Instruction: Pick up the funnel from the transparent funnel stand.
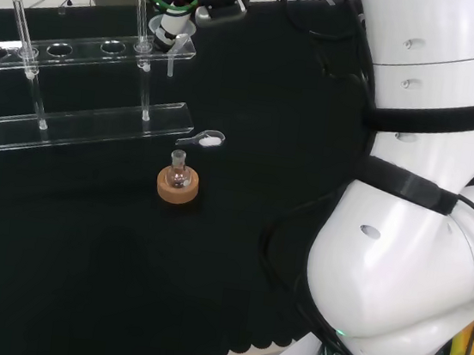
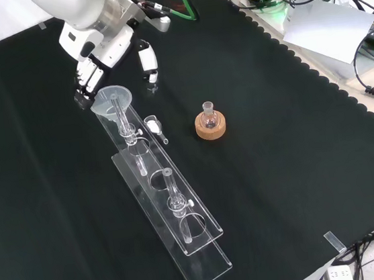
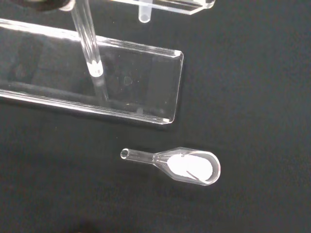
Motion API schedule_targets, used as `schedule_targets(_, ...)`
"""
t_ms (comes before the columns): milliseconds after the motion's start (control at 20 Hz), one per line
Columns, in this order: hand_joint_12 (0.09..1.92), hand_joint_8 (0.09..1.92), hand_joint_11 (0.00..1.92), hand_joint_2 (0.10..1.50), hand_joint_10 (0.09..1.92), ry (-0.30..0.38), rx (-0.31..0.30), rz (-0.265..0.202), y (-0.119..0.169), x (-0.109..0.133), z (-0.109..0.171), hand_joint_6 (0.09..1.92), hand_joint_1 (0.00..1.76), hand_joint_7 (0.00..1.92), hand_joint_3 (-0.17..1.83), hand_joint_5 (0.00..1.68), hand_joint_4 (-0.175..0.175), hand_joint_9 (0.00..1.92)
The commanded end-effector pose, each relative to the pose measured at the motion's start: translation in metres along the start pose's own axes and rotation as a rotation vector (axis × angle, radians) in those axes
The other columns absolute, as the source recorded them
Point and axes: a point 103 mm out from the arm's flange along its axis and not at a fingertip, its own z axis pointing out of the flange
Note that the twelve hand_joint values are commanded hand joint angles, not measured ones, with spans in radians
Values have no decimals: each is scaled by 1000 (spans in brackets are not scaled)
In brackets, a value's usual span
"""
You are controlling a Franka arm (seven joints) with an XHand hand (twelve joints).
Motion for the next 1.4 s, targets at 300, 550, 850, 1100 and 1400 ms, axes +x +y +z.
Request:
schedule_targets(300, 1481, 276, 353, 590, 890, -80, -16, 17, 8, 17, -8, 87, 739, 0, 551, 56, -11, 83)
schedule_targets(550, 1484, 281, 351, 585, 896, -95, 2, 17, 12, 17, -6, 87, 757, 0, 567, 64, -7, 84)
schedule_targets(850, 1482, 407, 364, 569, 889, -87, 8, 21, 14, 13, -2, 87, 779, 0, 619, 91, -3, 140)
schedule_targets(1100, 1478, 436, 372, 560, 880, -113, 5, 25, 16, 10, -2, 87, 787, 0, 646, 105, 0, 158)
schedule_targets(1400, 1475, 483, 378, 557, 870, -122, 7, 27, 19, 0, 0, 87, 791, 0, 670, 126, 2, 185)
